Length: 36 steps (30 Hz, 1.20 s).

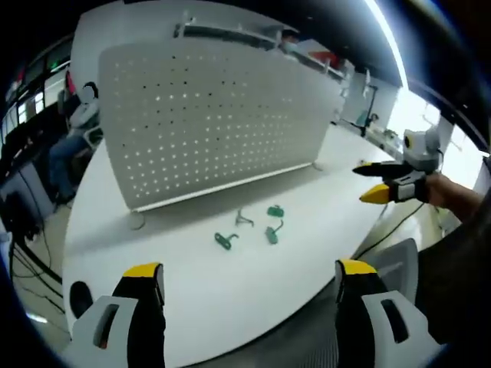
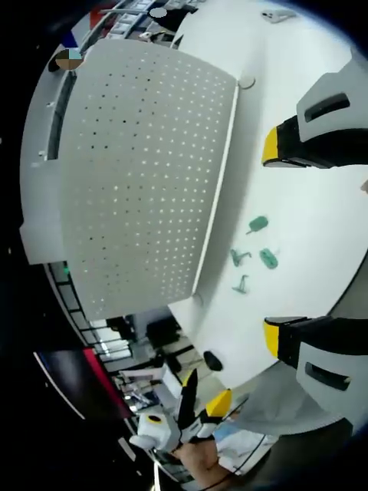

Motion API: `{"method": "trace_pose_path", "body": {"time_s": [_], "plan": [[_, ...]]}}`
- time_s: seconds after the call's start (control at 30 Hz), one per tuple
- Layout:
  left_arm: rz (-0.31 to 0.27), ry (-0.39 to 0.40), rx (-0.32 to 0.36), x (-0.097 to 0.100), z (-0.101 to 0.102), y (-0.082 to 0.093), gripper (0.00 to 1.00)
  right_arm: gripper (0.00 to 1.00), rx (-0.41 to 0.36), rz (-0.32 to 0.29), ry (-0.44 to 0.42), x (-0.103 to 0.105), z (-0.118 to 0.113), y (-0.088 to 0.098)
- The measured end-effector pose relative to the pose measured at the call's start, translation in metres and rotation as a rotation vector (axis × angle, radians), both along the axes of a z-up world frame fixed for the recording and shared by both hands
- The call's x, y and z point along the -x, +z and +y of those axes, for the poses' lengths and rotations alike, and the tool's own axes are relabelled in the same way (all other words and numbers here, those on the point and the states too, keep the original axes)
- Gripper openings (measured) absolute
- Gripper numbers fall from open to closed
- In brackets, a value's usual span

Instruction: Insert the hook assembly into the mounting plate slot until the hook locks in place.

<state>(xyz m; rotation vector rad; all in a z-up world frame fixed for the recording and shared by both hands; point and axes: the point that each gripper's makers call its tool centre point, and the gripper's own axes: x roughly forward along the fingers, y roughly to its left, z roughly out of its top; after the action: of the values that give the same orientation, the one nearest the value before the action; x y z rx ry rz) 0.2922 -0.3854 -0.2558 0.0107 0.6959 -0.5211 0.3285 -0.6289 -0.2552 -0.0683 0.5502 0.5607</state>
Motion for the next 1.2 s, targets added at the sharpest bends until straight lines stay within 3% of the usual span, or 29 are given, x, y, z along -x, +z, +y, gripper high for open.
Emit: {"method": "trace_pose_path", "body": {"time_s": [0.8, 1.2], "plan": [[-0.001, -0.013, -0.031, 0.0011, 0.0028, -0.0003, 0.94, 0.79, 0.010, -0.006, 0.001, 0.0013, -0.0003, 0.0018], [0.024, -0.021, -0.039, 0.0034, 0.0026, -0.0094, 0.93, 0.79, 0.000, -0.003, 0.000, 0.0002, -0.0015, 0.0019]]}}
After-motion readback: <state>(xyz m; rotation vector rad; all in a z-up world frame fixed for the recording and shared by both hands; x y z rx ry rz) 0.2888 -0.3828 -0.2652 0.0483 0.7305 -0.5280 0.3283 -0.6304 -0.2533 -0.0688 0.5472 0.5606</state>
